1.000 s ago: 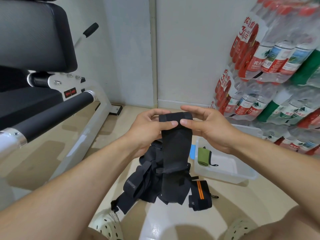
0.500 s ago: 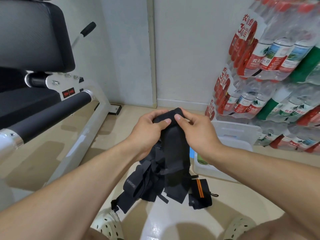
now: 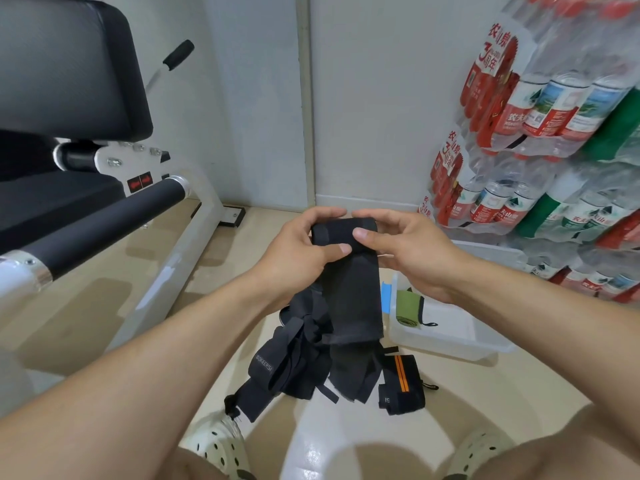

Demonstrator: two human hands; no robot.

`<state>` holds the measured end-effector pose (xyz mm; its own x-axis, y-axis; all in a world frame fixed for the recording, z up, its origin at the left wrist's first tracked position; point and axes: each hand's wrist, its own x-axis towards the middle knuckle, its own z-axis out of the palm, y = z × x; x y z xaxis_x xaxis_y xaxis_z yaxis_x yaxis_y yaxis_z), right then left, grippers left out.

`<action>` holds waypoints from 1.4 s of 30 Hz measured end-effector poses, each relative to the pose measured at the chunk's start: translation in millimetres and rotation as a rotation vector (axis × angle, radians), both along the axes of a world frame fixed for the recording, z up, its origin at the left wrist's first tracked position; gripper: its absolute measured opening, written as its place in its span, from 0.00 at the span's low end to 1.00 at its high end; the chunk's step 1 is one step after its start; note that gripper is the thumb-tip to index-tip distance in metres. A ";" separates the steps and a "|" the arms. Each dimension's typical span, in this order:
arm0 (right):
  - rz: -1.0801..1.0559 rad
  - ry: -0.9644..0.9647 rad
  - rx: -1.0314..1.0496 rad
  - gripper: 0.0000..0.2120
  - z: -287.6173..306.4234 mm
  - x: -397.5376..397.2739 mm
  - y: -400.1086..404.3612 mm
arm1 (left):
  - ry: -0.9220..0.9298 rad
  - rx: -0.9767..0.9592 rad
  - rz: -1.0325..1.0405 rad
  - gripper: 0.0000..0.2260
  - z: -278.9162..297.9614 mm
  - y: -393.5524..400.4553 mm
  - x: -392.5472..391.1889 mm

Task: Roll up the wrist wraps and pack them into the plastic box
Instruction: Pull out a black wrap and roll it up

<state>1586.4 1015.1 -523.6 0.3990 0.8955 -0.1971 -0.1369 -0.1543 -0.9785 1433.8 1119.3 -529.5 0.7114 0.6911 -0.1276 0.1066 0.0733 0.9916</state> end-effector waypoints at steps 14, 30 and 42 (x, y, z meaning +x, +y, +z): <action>-0.030 -0.131 0.138 0.16 1.8 5.1 0.0 | 0.087 -0.177 -0.101 0.16 15.5 -5.5 -2.6; 0.045 -0.103 0.071 0.15 -5.8 5.9 -0.9 | -0.053 -0.169 0.037 0.10 11.6 -1.5 1.6; 0.178 0.059 -0.095 0.19 -8.7 11.9 -1.7 | -0.042 -0.028 -0.005 0.10 7.7 -2.4 -2.1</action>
